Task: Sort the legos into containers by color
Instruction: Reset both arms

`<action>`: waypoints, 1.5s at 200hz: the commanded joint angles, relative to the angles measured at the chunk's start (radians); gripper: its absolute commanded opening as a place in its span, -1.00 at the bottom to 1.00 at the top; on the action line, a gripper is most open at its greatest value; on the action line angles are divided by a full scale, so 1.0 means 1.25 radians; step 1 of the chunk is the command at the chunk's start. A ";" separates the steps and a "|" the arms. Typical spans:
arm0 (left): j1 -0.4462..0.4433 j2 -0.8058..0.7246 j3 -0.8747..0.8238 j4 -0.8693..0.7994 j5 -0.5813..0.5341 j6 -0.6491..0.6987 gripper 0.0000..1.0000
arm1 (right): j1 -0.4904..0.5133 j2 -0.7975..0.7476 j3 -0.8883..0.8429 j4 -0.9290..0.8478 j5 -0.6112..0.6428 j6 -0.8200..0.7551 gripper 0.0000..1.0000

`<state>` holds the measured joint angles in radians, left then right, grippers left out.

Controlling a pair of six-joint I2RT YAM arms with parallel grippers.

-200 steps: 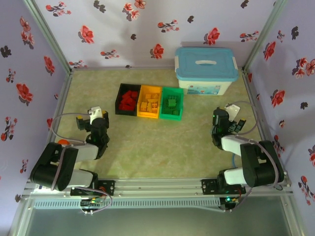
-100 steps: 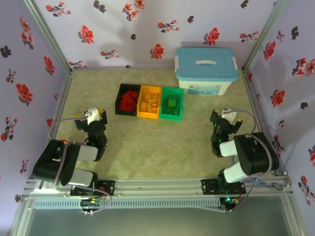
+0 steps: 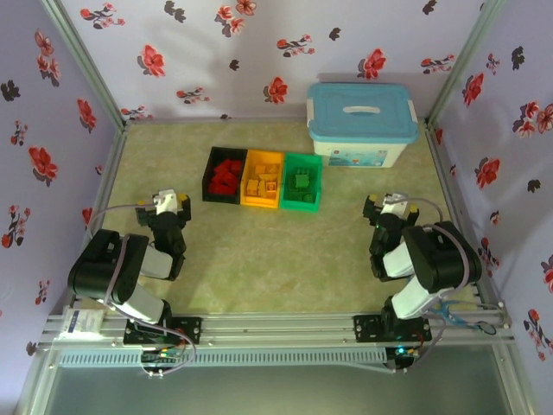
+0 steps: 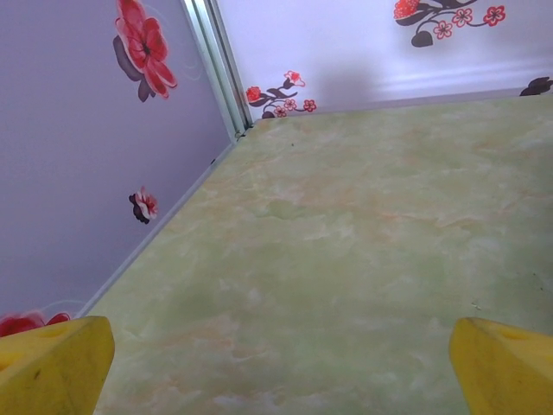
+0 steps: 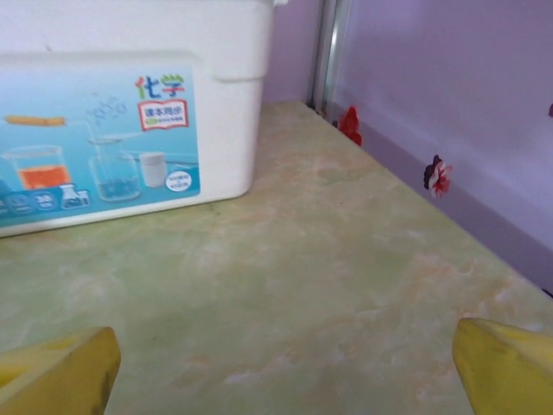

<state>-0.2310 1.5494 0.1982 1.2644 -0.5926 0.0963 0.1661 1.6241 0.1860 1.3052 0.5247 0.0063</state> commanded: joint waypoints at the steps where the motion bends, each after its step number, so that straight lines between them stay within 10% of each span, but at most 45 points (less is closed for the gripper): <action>1: -0.006 -0.002 -0.006 0.042 0.012 0.022 0.99 | -0.023 -0.038 0.083 -0.163 -0.028 0.032 0.99; 13: -0.008 -0.002 -0.008 0.046 0.023 0.028 0.99 | -0.064 -0.055 0.153 -0.329 -0.082 0.075 0.98; 76: 0.072 0.032 -0.018 0.058 0.213 -0.013 0.99 | -0.094 -0.055 0.142 -0.309 -0.114 0.093 0.98; 134: 0.161 -0.002 0.149 -0.284 0.243 -0.127 0.99 | -0.092 -0.049 0.156 -0.324 -0.107 0.095 0.98; 300: 0.166 -0.003 0.141 -0.269 0.247 -0.124 0.99 | -0.090 -0.054 0.147 -0.311 -0.107 0.090 0.98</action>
<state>-0.0204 1.5604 0.3729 0.9291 -0.2939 -0.0471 0.0463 1.5650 0.3721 0.8986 0.3912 0.1085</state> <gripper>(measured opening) 0.996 0.991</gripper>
